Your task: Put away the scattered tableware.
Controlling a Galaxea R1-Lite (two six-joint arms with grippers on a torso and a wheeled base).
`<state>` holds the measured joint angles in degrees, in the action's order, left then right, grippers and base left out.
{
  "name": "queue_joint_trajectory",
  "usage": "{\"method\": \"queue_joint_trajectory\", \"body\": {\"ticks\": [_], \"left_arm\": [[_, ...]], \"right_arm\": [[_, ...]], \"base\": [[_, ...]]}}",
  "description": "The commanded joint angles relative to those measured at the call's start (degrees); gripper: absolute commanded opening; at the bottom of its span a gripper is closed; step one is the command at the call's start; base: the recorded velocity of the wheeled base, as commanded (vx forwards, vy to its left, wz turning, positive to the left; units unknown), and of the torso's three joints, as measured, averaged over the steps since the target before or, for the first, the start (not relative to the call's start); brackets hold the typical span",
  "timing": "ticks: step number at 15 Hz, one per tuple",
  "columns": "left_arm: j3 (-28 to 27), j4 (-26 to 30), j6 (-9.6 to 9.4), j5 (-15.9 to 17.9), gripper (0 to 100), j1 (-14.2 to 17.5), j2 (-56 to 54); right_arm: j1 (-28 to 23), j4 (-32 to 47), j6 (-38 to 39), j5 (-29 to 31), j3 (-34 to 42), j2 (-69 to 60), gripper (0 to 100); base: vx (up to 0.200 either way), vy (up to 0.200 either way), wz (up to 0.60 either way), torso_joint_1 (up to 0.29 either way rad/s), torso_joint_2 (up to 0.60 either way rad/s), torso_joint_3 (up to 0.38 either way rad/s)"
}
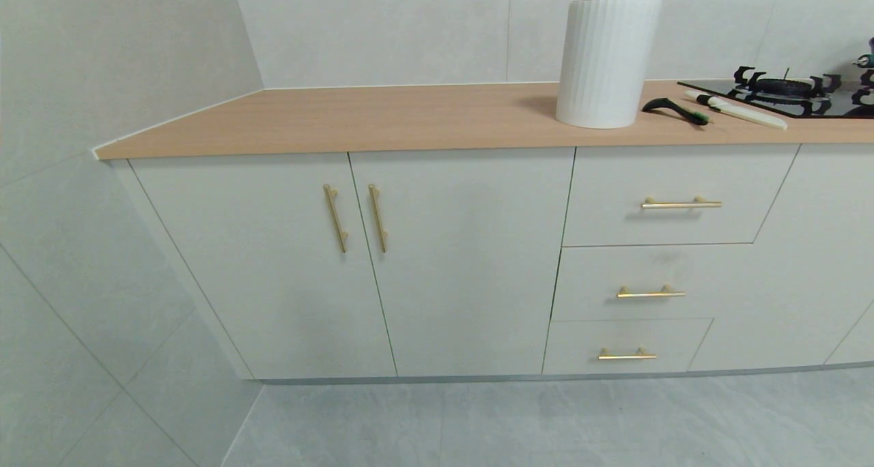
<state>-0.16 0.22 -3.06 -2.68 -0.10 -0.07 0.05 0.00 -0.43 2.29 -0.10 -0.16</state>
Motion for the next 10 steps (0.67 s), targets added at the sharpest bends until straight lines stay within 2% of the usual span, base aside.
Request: {"method": "queue_joint_trajectory", "body": {"ticks": [1, 4, 6, 7, 10], "left_arm": [[0.0, 0.0, 0.07, 0.0, 100, 0.0, 0.1], [0.0, 0.0, 0.07, 0.0, 100, 0.0, 0.1], [0.0, 0.0, 0.34, 0.0, 100, 0.0, 0.1], [0.0, 0.0, 1.04, 0.0, 100, 0.0, 0.1], [0.0, 0.0, 2.18, 0.0, 100, 0.0, 0.1]], "right_arm": [[0.0, 0.1, -0.1, 0.0, 0.0, 0.2, 100], [0.0, 0.1, -0.1, 0.0, 0.0, 0.2, 100], [0.0, 0.1, -0.1, 0.0, 0.0, 0.2, 100], [0.0, 0.1, -0.1, 0.0, 0.0, 0.2, 100], [0.0, 0.1, -0.1, 0.0, 0.0, 0.2, 100]], "base": [[0.000, 0.000, 0.00, 0.000, 0.00, 0.000], [0.000, 0.000, 0.00, 0.000, 0.00, 0.000], [0.000, -0.200, 0.00, -0.005, 0.00, -0.002], [0.000, -0.200, 0.00, 0.002, 0.00, 0.002], [0.000, 0.000, 0.00, 0.000, 0.00, 0.000]]}}
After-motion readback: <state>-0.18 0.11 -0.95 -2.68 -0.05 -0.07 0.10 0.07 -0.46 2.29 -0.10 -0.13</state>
